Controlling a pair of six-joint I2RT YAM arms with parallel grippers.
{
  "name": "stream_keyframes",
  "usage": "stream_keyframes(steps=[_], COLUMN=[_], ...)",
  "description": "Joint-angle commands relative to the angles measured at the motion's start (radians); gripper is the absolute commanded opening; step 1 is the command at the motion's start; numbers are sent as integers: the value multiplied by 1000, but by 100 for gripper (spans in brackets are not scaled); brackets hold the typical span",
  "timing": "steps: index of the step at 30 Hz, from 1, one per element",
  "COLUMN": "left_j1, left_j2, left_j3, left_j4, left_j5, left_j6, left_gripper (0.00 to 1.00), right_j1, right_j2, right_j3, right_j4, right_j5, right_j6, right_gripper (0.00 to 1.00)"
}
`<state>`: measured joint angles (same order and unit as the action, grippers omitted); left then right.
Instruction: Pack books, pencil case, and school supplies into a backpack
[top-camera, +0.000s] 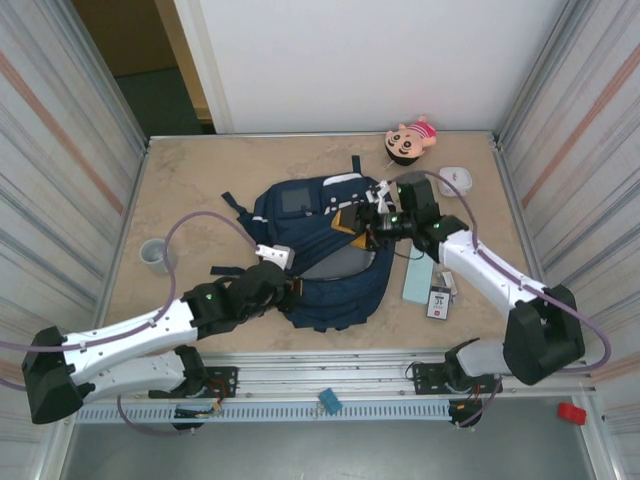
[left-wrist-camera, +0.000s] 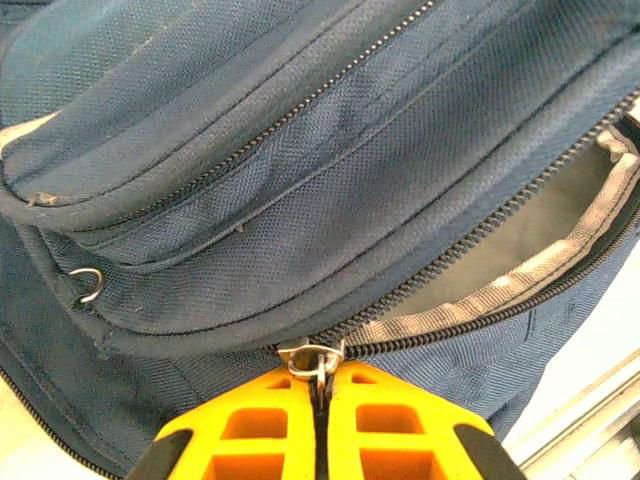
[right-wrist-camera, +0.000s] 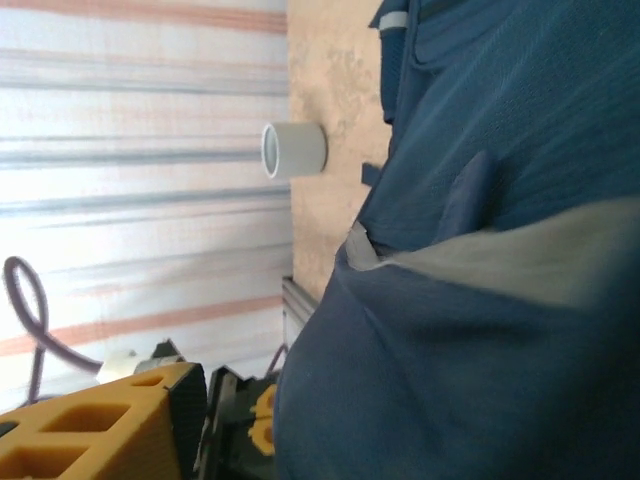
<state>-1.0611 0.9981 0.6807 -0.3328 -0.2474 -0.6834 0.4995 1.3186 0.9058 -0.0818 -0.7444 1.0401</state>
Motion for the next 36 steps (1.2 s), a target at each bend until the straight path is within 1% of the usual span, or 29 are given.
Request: stream_keyframes(steps=[1,3,4,6,7,9,11,12,14,16,19,21,23,24,25,26,28,29,30,33,35,36], left_j1=[5,4,4,4,4,7,24,35,63,81,102,111,112,112,112,111,111,112,112,111,112,112], left_j2=[28,40,41,38,34,22,3,-7,-37,-72,-124,-145,-154,-155,-151,-147,-131,-122,-111,-78,-63,-58], left_j3=[51,63,64,62,58,51,36,27,2,-29,-66,-78,-79,-79,-78,-77,-71,-65,-59,-34,-20,-16], left_j4=[66,75,79,77,66,33,-7,-23,-53,-64,-78,-87,-86,-74,-58,-41,-4,14,30,53,58,60], left_j5=[35,48,52,47,32,0,-11,-12,-6,-6,-12,-14,-7,3,17,29,56,66,78,103,112,113], left_j6=[33,36,36,33,27,8,-9,-18,-31,-34,-29,-23,-18,-13,-10,-6,5,10,18,37,45,43], left_gripper=[0,0,0,0,0,0,0,0,0,0,0,0,0,0,0,0,0,0,0,0,0,0], right_j1=[111,157,166,167,164,152,121,100,47,-3,-71,-123,-163,-170,-165,-154,-110,-88,-60,8,44,57], right_j2=[-63,-61,-53,-39,-34,-31,-29,-27,-19,-6,6,19,32,34,34,30,6,-3,-9,-18,-19,-17], right_j3=[-84,-99,-98,-88,-75,-44,-11,0,32,80,155,181,191,194,190,176,99,56,6,-111,-133,-131], right_j4=[195,213,212,206,184,125,78,62,22,-59,-218,-269,-282,-289,-287,-269,-142,-68,23,243,262,249], right_j5=[241,333,352,341,330,289,203,160,31,-70,-139,-200,-235,-228,-207,-179,-110,-75,-32,106,195,227], right_j6=[173,185,183,168,146,76,19,-3,-51,-121,-250,-295,-301,-301,-290,-264,-153,-95,-19,159,182,172], right_gripper=[63,62,57,33,24,14,9,8,6,4,3,3,4,6,12,21,50,57,60,62,61,59])
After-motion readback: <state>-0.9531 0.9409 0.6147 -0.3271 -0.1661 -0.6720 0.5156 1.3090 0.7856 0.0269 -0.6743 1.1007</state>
